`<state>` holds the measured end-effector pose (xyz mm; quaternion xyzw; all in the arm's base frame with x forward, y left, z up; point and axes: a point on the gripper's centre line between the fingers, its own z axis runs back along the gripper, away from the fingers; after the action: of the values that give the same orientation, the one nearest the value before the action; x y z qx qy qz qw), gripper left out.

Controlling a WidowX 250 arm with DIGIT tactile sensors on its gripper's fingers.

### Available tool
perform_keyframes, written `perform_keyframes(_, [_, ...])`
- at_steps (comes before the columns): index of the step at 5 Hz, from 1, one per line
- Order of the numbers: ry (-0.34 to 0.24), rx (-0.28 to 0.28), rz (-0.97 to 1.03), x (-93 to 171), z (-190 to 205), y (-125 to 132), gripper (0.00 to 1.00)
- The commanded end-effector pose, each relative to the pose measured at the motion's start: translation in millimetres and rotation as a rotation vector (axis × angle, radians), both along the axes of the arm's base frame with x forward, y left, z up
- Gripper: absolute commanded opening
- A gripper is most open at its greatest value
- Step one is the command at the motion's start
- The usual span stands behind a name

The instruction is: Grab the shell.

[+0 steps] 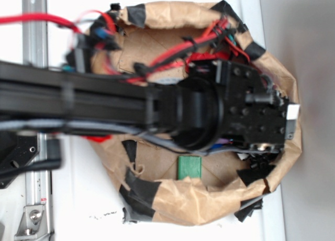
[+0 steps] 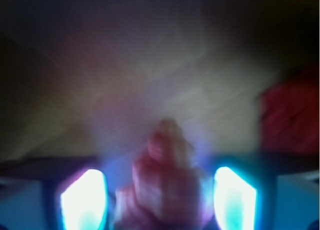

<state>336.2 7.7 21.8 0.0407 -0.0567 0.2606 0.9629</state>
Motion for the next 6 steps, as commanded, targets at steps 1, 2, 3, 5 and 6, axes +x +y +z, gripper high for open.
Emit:
perform_keyframes(1, [-0.001, -0.009, -0.114, -30.3, 18.0, 0.4, 0.0])
perform_keyframes(2, [-0.065, -0.099, -0.309, -33.9, 65.0, 9.6, 0.0])
perform_keyframes(3, [-0.144, -0.151, -0.546, -42.1, 114.1, 29.0, 0.0])
perform_keyframes(5, [-0.152, -0.125, -0.685, -52.0, 146.8, 19.5, 0.0])
perform_keyframes(6, [-0.138, -0.11, -0.695, -56.7, 149.2, 19.4, 0.0])
